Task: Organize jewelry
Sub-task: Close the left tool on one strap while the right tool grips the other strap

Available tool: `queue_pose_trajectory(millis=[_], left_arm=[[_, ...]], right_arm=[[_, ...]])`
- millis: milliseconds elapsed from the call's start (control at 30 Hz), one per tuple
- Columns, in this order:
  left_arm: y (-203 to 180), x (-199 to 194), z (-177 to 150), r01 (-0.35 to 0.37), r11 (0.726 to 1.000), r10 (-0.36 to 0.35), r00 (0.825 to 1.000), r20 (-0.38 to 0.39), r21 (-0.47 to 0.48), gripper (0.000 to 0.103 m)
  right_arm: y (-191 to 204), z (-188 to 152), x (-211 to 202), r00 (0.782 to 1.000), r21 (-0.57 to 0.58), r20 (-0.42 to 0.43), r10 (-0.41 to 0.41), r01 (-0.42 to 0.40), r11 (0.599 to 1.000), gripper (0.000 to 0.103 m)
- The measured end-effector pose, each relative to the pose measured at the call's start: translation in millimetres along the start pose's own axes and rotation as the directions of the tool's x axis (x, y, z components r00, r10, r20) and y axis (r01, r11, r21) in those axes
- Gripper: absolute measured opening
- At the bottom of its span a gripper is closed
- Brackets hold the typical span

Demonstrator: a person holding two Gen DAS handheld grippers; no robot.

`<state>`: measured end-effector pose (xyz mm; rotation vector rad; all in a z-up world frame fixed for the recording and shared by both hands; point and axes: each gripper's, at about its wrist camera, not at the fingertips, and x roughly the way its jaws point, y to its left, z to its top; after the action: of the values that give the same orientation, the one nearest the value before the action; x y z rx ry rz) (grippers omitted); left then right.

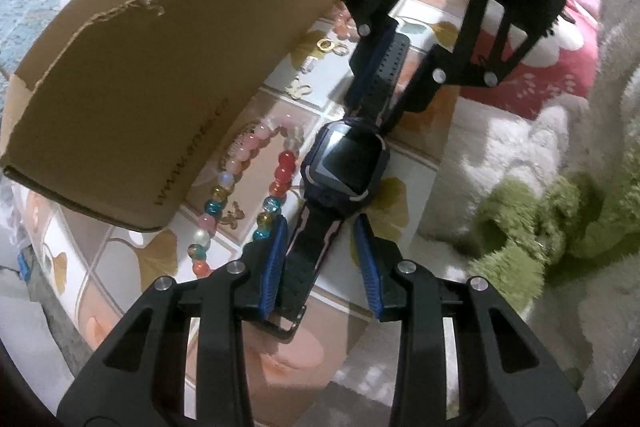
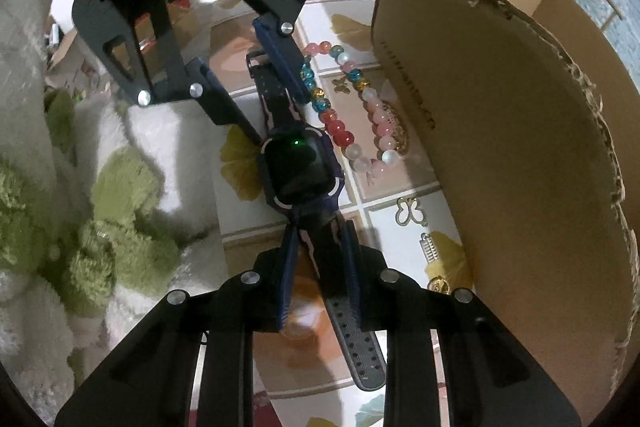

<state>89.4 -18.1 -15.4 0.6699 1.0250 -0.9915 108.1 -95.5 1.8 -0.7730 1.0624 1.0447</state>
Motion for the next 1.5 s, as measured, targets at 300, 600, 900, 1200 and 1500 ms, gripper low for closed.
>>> queue_pose_trajectory(millis=[300, 600, 900, 1200, 1500], left_arm=[[13, 4, 8, 0.047, 0.998, -0.046, 0.999, -0.015, 0.048, 0.027], [2, 11, 16, 0.033, 0.997, -0.031, 0.999, -0.036, 0.072, 0.027], [-33, 10, 21, -0.075, 0.983, 0.078, 0.997, -0.006, 0.166, 0.024], [-70, -10, 9, -0.159, 0.967, 0.160, 0.987, 0.013, 0.201, 0.020], [-81, -16, -7, -0.144, 0.980, 0.144, 0.990, 0.008, 0.138, 0.022]], right_arm=[[-9, 2, -3, 0.999, 0.010, -0.012, 0.045, -0.044, 0.999, 0.023], [6, -8, -12, 1.000, -0.017, -0.018, -0.015, 0.014, 1.000, 0.023], [20, -7, -19, 0.999, 0.034, -0.014, -0.043, 0.043, 0.998, 0.002], [29, -19, -32, 0.997, 0.059, -0.012, -0.077, 0.078, 0.995, 0.005], [23, -9, -29, 0.997, -0.039, 0.013, -0.075, 0.075, 0.996, 0.042]])
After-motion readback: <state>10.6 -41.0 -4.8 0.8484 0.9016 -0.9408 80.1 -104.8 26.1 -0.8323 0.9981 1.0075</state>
